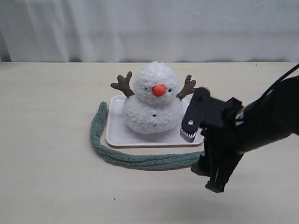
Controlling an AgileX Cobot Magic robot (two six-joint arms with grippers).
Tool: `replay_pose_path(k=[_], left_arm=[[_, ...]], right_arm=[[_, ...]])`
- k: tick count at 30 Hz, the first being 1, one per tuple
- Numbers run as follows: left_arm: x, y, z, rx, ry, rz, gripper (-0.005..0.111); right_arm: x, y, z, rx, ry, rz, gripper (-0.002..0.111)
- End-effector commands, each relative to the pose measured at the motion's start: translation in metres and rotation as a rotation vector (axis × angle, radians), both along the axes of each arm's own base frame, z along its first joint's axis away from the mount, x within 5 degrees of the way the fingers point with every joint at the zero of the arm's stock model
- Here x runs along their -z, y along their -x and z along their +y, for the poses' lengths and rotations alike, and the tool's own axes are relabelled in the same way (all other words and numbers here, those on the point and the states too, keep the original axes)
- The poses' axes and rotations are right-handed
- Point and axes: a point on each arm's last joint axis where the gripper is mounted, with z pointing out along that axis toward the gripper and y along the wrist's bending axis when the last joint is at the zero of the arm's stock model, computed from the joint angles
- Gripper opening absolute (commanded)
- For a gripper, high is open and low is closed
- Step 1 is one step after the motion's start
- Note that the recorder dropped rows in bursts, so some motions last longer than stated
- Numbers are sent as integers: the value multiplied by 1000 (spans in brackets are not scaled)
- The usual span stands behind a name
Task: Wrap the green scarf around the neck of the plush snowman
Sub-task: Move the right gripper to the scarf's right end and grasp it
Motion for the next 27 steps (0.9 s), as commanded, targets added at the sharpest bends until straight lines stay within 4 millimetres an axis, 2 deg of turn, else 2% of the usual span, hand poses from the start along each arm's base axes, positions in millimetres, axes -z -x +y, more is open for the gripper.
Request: replay_pose_path(k=[1, 5, 9, 16, 27], left_arm=[[0, 0, 0, -2, 2, -14, 0], [0, 0, 0, -2, 2, -14, 0], [0, 0, 0, -2, 2, -14, 0], [0, 0, 0, -2, 2, -14, 0], [0, 0, 0, -2, 2, -14, 0]], right_arm=[[35, -15, 1, -68, 217, -27, 73], [63, -26, 3, -129, 295, -26, 73], [76, -34, 5, -210, 338, -67, 73], [86, -44, 10, -229, 316, -150, 73], [102, -46, 10, -279, 351, -136, 73]])
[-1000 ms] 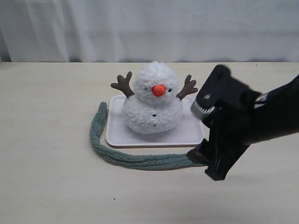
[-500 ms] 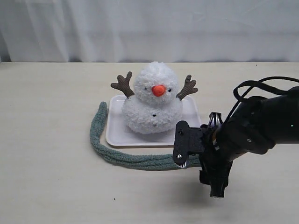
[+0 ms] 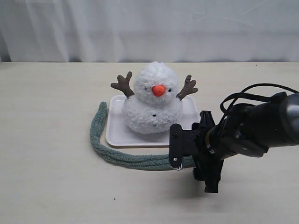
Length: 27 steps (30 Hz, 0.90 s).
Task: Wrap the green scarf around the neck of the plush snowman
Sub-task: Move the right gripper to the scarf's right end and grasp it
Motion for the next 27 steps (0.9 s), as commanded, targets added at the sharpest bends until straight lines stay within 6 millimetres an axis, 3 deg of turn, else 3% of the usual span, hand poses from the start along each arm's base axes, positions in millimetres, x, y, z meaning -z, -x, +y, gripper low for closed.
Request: replay_pose_path(k=[1, 3, 9, 15, 21, 27], left_arm=[[0, 0, 0, -2, 2, -14, 0], [0, 0, 0, -2, 2, -14, 0], [0, 0, 0, -2, 2, -14, 0], [0, 0, 0, -2, 2, -14, 0], [0, 0, 0, -2, 2, -14, 0], [0, 0, 0, -2, 2, -14, 0]], right_arm=[[9, -1, 0, -12, 6, 13, 73], [14, -1, 0, -12, 14, 26, 70], [25, 0, -1, -15, 35, 58, 43], [25, 1, 1, -25, 37, 57, 6], [17, 9, 8, -103, 101, 48, 4], [-13, 17, 14, -131, 126, -18, 4]])
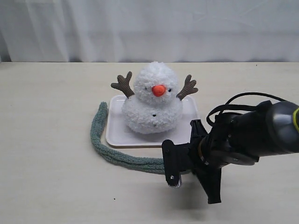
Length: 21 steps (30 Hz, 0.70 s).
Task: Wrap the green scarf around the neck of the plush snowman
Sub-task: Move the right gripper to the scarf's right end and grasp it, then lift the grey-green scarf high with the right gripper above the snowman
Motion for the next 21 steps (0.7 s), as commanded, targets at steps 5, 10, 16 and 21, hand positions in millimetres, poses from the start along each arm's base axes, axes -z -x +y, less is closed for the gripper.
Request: replay_pose_path(k=[5, 10, 16, 21], left_arm=[[0, 0, 0, -2, 2, -14, 0], [0, 0, 0, -2, 2, -14, 0], [0, 0, 0, -2, 2, -14, 0], [0, 0, 0, -2, 2, -14, 0]], right_arm=[[-63, 10, -2, 36, -84, -150, 4], [-148, 43, -5, -2, -310, -374, 4], [-226, 101, 0, -192, -699, -583, 4], [-269, 130, -12, -255, -1045, -672, 4]])
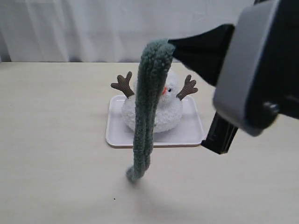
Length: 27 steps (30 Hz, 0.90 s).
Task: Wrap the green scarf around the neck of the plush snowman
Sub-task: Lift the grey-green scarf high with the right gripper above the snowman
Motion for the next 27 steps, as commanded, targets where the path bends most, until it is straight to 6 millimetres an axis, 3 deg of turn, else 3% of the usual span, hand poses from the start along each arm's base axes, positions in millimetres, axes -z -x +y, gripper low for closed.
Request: replay_pose_path(k=[1, 8, 13, 19, 24, 27], left_arm=[[0, 0, 0, -2, 2, -14, 0], [0, 0, 0, -2, 2, -14, 0], [0, 0, 0, -2, 2, -14, 0], [0, 0, 0, -2, 2, -14, 0], [0, 0, 0, -2, 2, -14, 0], [0, 0, 0, -2, 2, -14, 0]], right_arm=[[-21, 16, -5, -86, -152, -70, 4], [-22, 14, -1, -104, -148, -95, 4], [-24, -5, 15, -87, -99, -93, 4], [-22, -79, 20, 102, -182, 23, 4], [1, -125, 20, 120, -212, 9, 4], [17, -148, 21, 120, -318, 28, 4]])
